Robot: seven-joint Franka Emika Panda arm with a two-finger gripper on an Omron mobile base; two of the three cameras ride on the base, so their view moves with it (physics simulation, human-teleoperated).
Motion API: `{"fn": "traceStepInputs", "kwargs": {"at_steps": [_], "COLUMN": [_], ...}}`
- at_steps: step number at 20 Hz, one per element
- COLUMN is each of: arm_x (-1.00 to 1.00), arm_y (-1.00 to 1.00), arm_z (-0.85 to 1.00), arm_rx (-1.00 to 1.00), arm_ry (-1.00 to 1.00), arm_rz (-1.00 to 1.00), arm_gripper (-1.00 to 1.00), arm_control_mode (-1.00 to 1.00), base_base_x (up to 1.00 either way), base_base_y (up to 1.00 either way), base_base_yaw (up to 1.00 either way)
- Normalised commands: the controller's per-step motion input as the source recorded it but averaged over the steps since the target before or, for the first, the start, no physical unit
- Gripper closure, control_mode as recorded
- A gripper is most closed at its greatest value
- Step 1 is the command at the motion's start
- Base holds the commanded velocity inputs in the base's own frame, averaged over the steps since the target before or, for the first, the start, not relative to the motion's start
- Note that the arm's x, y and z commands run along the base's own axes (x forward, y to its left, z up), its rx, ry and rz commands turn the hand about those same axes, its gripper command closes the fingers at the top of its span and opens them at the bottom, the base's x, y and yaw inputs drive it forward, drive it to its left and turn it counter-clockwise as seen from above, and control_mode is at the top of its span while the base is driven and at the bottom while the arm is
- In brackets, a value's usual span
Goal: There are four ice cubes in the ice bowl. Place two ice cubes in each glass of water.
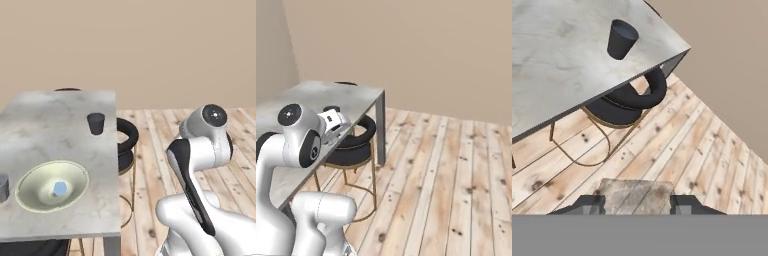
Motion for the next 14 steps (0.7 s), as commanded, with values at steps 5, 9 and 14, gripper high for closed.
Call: {"fn": "traceStepInputs", "kwargs": {"at_steps": [5,9,14], "arm_x": [0.00,0.00,0.00], "arm_y": [0.00,0.00,0.00], "arm_z": [0.00,0.00,0.00], "arm_rx": [0.00,0.00,0.00], "arm_ry": [0.00,0.00,0.00], "arm_rz": [0.00,0.00,0.00], "arm_gripper": [1.00,1.00,1.00], "arm_control_mode": [1.00,1.00,1.00], "base_base_x": [0.55,0.48,0.37], "base_base_y": [-0.14,-0.32,-0.51], "base_base_yaw": [0.45,0.51,0.54]}}
